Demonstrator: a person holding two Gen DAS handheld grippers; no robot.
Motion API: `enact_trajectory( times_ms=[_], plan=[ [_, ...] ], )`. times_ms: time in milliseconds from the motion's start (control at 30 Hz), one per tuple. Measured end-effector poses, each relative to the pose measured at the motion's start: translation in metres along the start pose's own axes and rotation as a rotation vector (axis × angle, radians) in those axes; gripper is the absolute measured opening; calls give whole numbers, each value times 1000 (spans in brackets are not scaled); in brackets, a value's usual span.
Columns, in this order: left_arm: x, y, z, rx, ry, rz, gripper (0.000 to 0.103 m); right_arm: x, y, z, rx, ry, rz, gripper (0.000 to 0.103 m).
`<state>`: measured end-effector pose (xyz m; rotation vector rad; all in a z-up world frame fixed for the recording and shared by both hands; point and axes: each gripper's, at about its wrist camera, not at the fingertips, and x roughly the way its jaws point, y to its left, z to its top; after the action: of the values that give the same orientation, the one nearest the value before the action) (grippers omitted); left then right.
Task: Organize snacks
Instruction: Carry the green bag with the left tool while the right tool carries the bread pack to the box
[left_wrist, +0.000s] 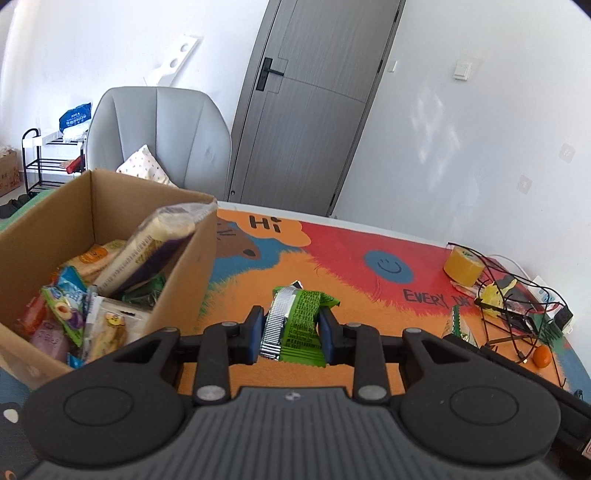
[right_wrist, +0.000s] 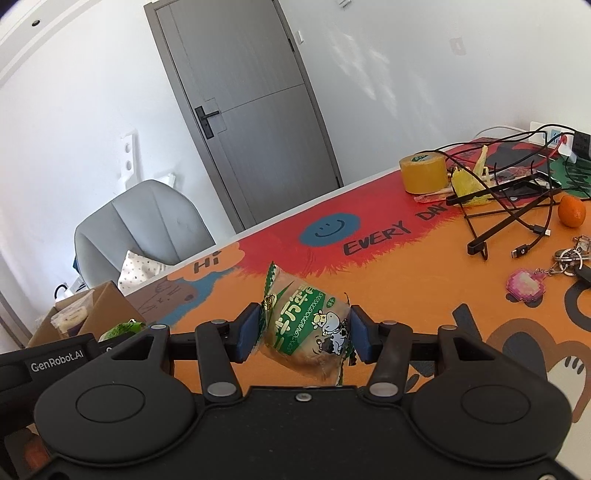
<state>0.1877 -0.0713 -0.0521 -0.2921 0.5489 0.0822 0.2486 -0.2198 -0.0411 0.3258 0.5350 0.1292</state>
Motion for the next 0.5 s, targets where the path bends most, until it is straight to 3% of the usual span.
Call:
enact_trajectory(
  times_ms=[500],
  plan=[
    [-41, 11, 6, -6, -68, -10, 30, -37, 21, 2, -26, -56, 63, 52]
  ],
)
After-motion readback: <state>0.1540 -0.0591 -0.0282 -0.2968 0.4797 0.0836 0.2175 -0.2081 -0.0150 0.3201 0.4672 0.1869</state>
